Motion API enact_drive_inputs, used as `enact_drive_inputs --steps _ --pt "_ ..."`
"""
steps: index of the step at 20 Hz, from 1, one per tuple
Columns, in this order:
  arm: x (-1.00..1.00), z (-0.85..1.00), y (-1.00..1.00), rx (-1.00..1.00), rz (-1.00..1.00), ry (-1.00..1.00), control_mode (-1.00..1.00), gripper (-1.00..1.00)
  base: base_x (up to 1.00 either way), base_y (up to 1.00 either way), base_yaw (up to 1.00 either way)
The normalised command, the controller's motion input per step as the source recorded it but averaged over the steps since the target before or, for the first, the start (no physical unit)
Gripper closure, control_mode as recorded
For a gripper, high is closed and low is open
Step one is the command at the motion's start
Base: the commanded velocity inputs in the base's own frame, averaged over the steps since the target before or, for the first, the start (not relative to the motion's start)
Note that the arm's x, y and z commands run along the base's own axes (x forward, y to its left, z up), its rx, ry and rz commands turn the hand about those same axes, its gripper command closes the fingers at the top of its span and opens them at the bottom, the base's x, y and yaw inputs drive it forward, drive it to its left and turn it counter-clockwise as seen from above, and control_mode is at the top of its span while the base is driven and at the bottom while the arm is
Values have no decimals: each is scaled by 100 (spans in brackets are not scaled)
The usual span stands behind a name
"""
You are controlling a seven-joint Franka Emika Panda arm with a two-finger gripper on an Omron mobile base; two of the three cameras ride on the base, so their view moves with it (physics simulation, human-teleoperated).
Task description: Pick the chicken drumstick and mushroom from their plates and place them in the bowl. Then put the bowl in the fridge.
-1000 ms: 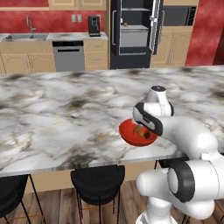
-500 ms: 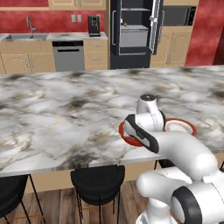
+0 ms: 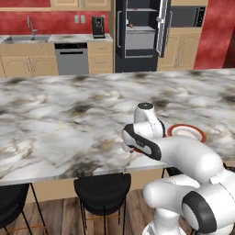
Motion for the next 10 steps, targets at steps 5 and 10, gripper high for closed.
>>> enact_drive_inputs --steps 5,10 --pt "28 -17 5 -19 24 0 -100 -100 0 0 0" --pt "31 -15 0 -16 0 0 -100 -100 0 0 0"
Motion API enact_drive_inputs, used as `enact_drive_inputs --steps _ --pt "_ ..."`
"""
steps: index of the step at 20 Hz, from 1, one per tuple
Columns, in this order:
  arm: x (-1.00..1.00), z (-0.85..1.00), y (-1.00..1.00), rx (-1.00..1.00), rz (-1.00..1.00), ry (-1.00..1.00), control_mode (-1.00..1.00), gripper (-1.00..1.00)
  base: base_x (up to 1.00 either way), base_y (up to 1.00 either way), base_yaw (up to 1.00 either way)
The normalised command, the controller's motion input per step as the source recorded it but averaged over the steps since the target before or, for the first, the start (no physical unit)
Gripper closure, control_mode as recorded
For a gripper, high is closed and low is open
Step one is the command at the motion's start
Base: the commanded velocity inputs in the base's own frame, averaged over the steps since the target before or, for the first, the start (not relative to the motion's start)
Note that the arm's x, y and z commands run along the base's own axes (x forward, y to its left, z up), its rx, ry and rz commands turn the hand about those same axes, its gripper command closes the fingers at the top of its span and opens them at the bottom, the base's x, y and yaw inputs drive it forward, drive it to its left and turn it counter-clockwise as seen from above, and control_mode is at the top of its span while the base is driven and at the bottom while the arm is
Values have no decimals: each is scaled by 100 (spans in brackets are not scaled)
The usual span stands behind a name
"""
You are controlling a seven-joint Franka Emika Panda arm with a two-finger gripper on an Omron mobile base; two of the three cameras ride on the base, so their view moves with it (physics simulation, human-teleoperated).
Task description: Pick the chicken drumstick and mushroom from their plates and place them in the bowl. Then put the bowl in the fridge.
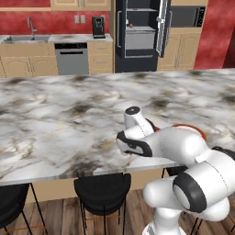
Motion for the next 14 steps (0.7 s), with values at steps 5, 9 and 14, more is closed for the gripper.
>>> enact_drive_inputs --steps 5,9,14 --pt "24 -20 -4 -4 3 3 -100 -100 0 0 0" --pt "33 -24 -12 0 6 2 -100 -100 0 0 0" --pt "26 -25 -14 0 10 6 -100 -100 0 0 0"
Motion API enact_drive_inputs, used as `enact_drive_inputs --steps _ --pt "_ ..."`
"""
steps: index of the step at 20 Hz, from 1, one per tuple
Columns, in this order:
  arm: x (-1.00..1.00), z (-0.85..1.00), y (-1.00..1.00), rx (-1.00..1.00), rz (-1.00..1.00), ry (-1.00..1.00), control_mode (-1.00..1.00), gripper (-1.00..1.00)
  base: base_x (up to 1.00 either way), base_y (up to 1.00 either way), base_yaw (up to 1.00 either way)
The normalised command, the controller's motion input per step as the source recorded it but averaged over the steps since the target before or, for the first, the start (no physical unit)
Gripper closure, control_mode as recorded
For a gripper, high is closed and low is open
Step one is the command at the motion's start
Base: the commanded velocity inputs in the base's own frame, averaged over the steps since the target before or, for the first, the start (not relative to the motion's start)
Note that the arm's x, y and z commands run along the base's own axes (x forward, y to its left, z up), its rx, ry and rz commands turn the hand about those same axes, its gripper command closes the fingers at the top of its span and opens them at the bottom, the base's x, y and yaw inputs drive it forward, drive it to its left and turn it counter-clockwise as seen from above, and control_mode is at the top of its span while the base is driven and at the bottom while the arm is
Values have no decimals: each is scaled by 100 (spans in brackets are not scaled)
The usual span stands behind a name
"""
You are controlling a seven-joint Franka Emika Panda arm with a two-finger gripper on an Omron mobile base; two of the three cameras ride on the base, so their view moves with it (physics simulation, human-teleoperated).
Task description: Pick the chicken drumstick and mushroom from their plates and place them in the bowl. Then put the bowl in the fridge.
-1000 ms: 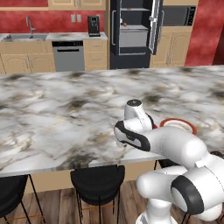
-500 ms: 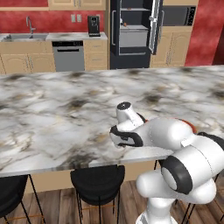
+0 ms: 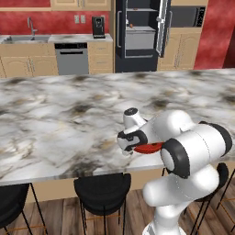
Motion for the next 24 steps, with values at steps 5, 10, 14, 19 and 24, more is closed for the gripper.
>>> enact_drive_inputs --steps 5,10,14,19,24 --pt "15 -28 -2 0 7 8 -100 -100 0 0 0" --pt "4 -15 0 0 4 3 -100 100 0 0 0" --pt "0 -3 -3 0 4 0 -100 100 0 0 0" --pt "-6 0 -8 0 6 0 -100 100 0 0 0" --pt "-8 4 0 -3 6 -2 -100 100 0 0 0"
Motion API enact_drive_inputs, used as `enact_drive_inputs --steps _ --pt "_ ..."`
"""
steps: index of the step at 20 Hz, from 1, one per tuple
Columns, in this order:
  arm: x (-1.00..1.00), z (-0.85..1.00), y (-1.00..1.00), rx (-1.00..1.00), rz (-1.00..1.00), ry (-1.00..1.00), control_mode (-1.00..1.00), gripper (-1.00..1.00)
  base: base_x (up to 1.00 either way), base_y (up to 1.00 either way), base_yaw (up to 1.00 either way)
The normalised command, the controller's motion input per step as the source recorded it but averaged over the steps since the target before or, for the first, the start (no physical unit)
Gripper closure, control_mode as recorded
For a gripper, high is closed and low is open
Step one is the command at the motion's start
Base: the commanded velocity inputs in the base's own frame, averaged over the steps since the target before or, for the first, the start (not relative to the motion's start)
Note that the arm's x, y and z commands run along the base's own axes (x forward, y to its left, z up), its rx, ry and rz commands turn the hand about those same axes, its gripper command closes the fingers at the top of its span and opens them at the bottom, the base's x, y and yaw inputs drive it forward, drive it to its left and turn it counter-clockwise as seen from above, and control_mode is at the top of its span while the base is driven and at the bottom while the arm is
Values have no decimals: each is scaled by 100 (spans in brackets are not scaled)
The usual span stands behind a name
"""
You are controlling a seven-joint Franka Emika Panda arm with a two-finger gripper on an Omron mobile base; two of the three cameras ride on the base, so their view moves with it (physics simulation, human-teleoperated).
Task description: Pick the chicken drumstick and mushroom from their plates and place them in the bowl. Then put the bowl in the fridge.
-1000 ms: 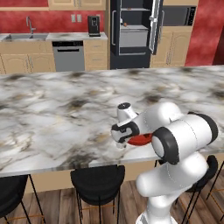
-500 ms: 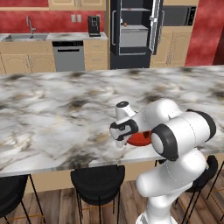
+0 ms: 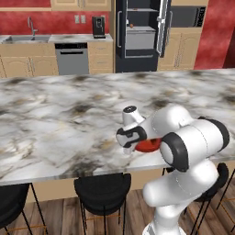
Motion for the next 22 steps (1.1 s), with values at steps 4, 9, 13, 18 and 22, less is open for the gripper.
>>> enact_drive_inputs --steps 4,9,13,18,22 --pt "-22 38 10 -6 4 -16 -100 100 0 0 0" --pt "-32 46 9 -2 9 -13 -100 100 0 0 0" --pt "-38 40 10 -6 7 -15 -100 100 0 0 0" --pt "-47 26 11 -7 4 -17 -100 100 0 0 0" --pt "-32 36 10 -5 -1 -9 -100 100 0 0 0"
